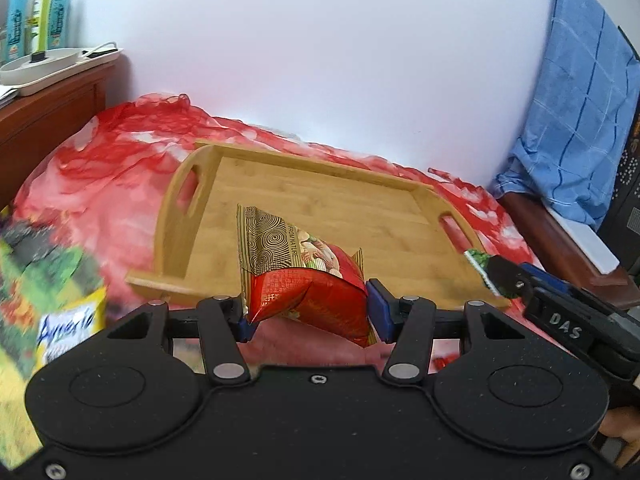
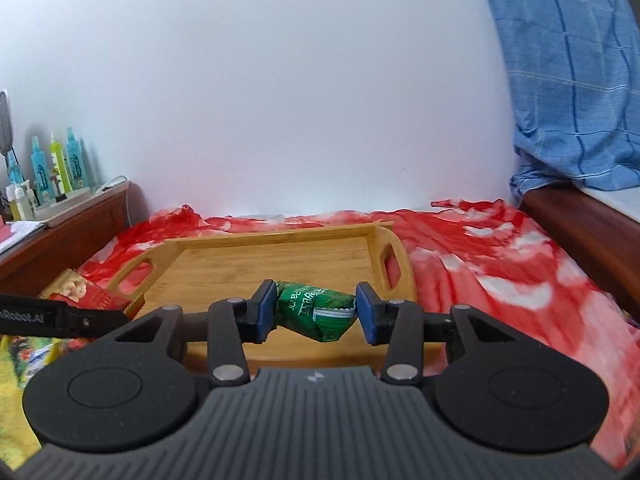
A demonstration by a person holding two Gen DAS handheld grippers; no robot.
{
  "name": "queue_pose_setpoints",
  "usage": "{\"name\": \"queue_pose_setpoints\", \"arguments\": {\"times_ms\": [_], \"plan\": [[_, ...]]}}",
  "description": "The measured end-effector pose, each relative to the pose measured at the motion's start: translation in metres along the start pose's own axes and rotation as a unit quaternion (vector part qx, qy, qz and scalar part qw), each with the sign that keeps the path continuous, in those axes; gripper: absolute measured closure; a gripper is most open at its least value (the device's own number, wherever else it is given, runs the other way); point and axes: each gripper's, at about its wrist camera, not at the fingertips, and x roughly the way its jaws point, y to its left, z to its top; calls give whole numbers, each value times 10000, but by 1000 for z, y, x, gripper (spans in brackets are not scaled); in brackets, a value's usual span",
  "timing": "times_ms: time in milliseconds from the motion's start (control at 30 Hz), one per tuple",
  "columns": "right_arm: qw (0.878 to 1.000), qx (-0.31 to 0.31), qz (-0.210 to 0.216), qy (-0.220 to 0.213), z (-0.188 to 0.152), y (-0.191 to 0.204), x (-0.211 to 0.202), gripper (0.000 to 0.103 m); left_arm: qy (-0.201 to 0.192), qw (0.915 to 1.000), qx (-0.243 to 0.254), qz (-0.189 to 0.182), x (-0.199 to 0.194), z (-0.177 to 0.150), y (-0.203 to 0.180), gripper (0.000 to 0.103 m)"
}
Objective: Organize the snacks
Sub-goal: 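Carry both packets over the bamboo tray and open both grippers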
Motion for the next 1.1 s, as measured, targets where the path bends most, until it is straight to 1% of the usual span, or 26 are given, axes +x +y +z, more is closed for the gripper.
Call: {"name": "queue_pose_setpoints", "arguments": {"times_ms": [200, 367, 533, 667, 833, 1100], "plan": [[9995, 109, 69, 294, -4, -13, 41, 57, 168, 9997, -176, 18, 45, 16, 5, 52], [9986, 212, 53, 491, -9, -17, 59, 56, 263, 9994, -225, 85, 76, 19, 8, 52], [9980, 162, 57, 607, -13, -14, 71, 56, 352, 9990, -244, 112, 95, 17, 9, 52], [9975, 148, 34, 686, -18, -12, 78, 56, 396, 9989, -214, 152, 104, 13, 8, 52], [9977, 61, 6, 673, -17, -10, 80, 55, 302, 9994, -26, 186, 107, 11, 4, 52], [9978, 8, -20, 659, -19, -8, 80, 53, 172, 9994, 117, 283, 109, 10, -1, 50]]}}
